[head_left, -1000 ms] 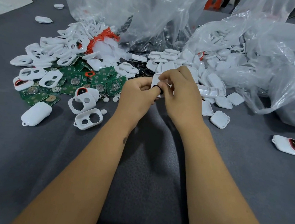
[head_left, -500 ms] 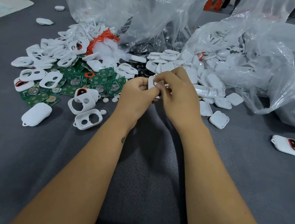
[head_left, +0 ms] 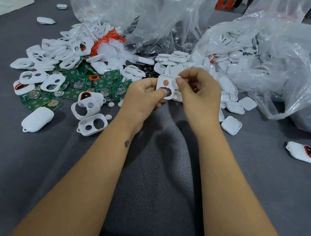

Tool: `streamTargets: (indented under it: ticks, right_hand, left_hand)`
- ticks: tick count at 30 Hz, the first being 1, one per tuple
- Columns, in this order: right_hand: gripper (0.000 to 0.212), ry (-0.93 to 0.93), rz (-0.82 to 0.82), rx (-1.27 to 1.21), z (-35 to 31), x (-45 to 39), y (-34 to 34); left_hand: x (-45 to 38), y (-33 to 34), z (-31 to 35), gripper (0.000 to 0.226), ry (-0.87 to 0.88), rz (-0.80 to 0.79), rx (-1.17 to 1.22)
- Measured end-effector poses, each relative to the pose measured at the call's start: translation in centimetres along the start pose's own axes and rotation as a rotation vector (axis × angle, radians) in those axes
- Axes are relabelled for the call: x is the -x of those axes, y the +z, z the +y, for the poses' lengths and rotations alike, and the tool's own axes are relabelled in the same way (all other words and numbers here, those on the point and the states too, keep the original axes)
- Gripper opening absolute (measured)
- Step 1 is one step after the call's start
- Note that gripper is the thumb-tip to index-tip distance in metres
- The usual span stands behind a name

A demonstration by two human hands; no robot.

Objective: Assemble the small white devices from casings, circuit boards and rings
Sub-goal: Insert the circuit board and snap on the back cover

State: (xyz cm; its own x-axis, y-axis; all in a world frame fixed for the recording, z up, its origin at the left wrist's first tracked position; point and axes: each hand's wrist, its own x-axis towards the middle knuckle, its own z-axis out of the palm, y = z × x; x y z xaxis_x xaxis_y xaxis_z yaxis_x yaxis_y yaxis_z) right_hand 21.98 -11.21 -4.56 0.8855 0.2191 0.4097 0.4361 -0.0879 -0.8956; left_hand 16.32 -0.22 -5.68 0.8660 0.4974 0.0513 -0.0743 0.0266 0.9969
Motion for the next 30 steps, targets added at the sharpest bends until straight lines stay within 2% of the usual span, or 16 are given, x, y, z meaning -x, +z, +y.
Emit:
streamTargets:
  ticks: [13,30]
  right_hand:
    - [0.012,-0.048,-0.109,0.211,0.04,0.11,-0.13]
    - [0.015,-0.109,-0.073,0.264,0.19,0.18,-0.05]
  left_hand:
    - [0.26,-0.08,-0.09,0.024,0.066,-0.046,-0.020]
    - [0.38,-0.16,-0.15,0.026,0.084,-0.086,-0.007]
